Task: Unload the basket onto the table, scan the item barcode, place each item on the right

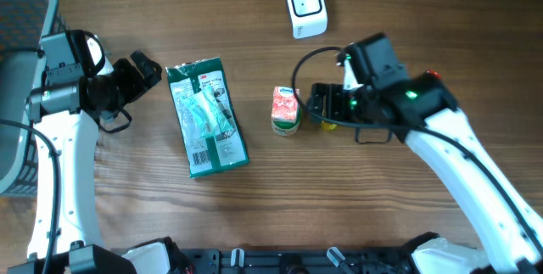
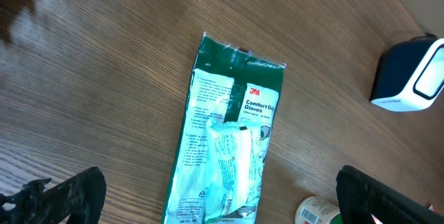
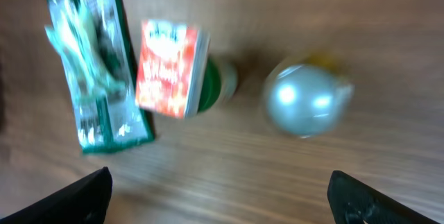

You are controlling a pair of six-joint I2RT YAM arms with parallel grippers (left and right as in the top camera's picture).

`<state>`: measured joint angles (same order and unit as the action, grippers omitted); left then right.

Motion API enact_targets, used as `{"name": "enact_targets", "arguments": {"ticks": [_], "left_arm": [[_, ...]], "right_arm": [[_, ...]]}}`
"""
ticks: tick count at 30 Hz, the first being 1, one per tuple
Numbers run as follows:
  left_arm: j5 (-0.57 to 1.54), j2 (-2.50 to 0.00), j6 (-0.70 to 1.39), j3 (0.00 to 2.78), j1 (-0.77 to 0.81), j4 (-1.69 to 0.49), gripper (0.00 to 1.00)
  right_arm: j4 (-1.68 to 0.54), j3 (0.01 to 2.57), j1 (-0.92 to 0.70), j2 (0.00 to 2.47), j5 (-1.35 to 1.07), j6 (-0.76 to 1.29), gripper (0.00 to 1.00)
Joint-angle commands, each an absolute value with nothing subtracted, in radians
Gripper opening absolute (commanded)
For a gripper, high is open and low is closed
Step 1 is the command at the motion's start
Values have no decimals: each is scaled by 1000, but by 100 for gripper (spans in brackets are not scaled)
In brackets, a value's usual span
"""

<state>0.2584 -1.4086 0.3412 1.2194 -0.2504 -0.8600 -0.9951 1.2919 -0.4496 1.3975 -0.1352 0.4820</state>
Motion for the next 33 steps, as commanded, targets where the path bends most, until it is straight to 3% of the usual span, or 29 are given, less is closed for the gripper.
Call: {"name": "enact_targets", "arguments": {"ticks": [1, 9, 15, 22, 30, 33], "left_arm": [[253, -1403, 321, 1227, -248, -858, 100], [253, -1403, 321, 1227, -248, -858, 100], [253, -1403, 321, 1227, -248, -857, 100], [253, -1403, 321, 1227, -248, -857, 100], [253, -1403, 321, 1227, -248, -858, 100], [253, -1403, 321, 1228, -248, -857, 100]], "right_arm": [[-966, 1313, -443, 1356, 83, 471, 100], [-843, 1311, -443, 1492, 186, 460, 100], [-812, 1311, -443, 1631, 96, 244, 99], [-926, 1311, -444, 1637, 96, 34, 96], [-871, 1259, -443, 1641, 46, -342, 94], [-861, 1248, -444, 1642, 42, -337, 89]]}}
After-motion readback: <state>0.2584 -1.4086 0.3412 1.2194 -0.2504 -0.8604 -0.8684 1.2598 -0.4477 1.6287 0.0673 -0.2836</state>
